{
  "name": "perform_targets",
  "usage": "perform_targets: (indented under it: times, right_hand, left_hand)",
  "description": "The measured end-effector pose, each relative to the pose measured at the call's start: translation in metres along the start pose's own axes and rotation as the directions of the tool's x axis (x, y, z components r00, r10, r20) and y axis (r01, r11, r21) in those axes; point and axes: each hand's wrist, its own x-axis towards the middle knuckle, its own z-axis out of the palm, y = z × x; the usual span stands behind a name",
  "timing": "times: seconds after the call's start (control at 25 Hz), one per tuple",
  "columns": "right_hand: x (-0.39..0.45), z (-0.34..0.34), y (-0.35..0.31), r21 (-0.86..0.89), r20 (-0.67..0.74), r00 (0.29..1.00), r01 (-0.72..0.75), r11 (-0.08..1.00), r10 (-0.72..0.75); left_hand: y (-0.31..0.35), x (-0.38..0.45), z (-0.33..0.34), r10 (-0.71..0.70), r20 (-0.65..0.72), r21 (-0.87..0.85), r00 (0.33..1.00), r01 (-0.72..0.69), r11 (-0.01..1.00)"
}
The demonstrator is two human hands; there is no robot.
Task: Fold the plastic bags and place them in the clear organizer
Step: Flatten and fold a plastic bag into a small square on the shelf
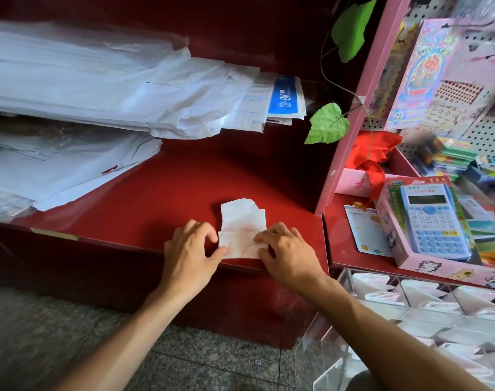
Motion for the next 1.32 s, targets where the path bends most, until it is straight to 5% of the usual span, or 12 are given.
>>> perform_targets:
  times: [0.16, 0.44, 0.64, 0.92, 1.0, 1.12, 1.2, 1.32]
  right_hand:
    - [-0.001, 0.003, 0.001, 0.115, -0.056, 0.996, 0.073, 0.991, -0.067]
    - [0.022, 0.001, 0.01, 0.189, -0.113, 0.98, -0.14, 0.972, 0.163]
    - [0.044, 0.004, -0.012, 0.152, -0.102, 0.991, -0.076, 0.986, 0.092]
    - [0.08, 0.01, -0.033, 0.366, 0.187, 0.958, -0.272, 0.89, 0.215]
    - [0.082, 0.011, -0.036, 0.496, 0.2, 0.957, -0.282, 0.821, 0.208]
    - [0.084, 0.014, -0.037, 0.439, 0.189, 0.955, -0.289, 0.851, 0.227]
    - [0.081, 0.011, -0.038, 0.447, 0.15, 0.962, -0.274, 0.852, 0.23]
    - [0.073, 0.004, -0.04, 0.405, -0.2, 0.935, -0.193, 0.894, 0.293]
  left_hand:
    - [0.002, -0.004, 0.007, 0.393, 0.092, 0.068, 0.915, -0.4, 0.914]
    - [0.005, -0.013, 0.009, 0.35, 0.31, -0.084, 0.884, -0.341, 0.936]
    - [0.006, -0.014, 0.009, 0.312, 0.377, -0.033, 0.872, -0.324, 0.945]
    - [0.001, -0.012, 0.01, 0.335, 0.388, -0.049, 0.859, -0.343, 0.938]
    - [-0.002, -0.011, 0.011, 0.34, 0.381, -0.057, 0.86, -0.346, 0.937]
    - [-0.003, -0.01, 0.013, 0.338, 0.38, -0.055, 0.861, -0.344, 0.937]
    - [-0.002, -0.011, 0.013, 0.337, 0.374, -0.056, 0.864, -0.341, 0.938]
    - [-0.002, -0.012, 0.014, 0.331, 0.372, -0.063, 0.867, -0.332, 0.941]
